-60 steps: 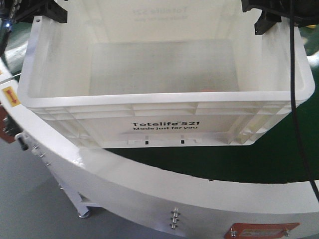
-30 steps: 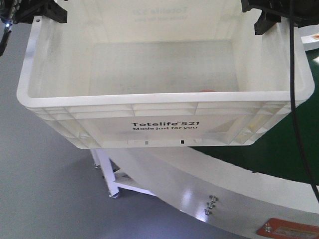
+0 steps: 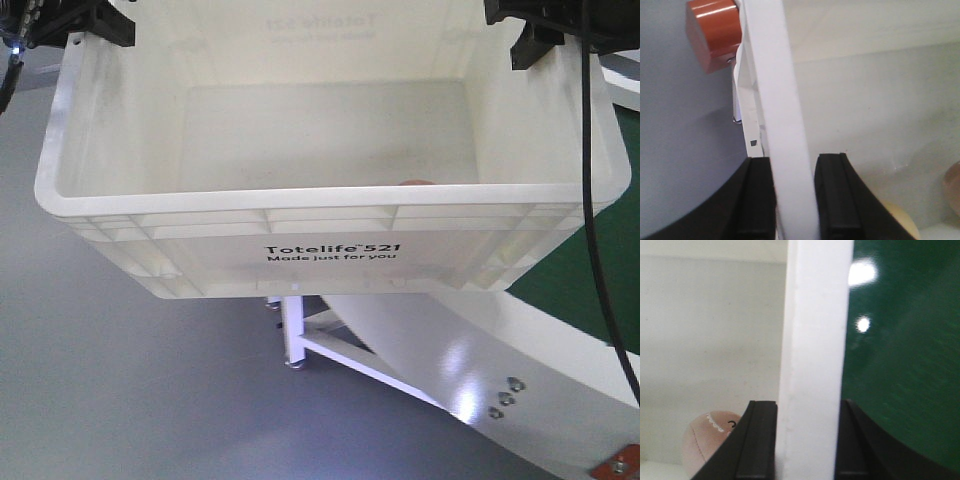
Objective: Place moving items into box and shelve
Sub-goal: 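Hold the tote while the base turns away from the table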
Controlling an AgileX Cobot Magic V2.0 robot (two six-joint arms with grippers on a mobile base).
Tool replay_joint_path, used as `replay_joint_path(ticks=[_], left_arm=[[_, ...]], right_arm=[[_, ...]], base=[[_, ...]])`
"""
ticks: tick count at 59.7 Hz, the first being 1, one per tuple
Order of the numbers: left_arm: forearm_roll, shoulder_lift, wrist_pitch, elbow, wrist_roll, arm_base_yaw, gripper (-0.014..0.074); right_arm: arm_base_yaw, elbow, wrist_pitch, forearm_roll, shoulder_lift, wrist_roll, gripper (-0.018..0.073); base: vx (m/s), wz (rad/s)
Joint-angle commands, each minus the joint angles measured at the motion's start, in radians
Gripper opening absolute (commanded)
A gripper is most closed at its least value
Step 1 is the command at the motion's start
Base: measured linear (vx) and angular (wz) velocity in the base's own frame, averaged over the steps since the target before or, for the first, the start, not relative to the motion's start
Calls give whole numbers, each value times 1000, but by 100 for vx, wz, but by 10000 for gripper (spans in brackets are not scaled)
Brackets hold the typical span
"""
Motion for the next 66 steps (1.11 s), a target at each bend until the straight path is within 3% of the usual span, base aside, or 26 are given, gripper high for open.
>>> replay_joint_path(ticks=[1, 66], left_arm=[[31, -61, -119, -43, 9, 7, 0], [31, -61, -119, -43, 9, 7, 0]], right_arm=[[-14, -42, -59, -64, -63, -12, -5], [-14, -42, -61, -64, -63, -13, -5]], base=[[-12, 47], [-12, 60]])
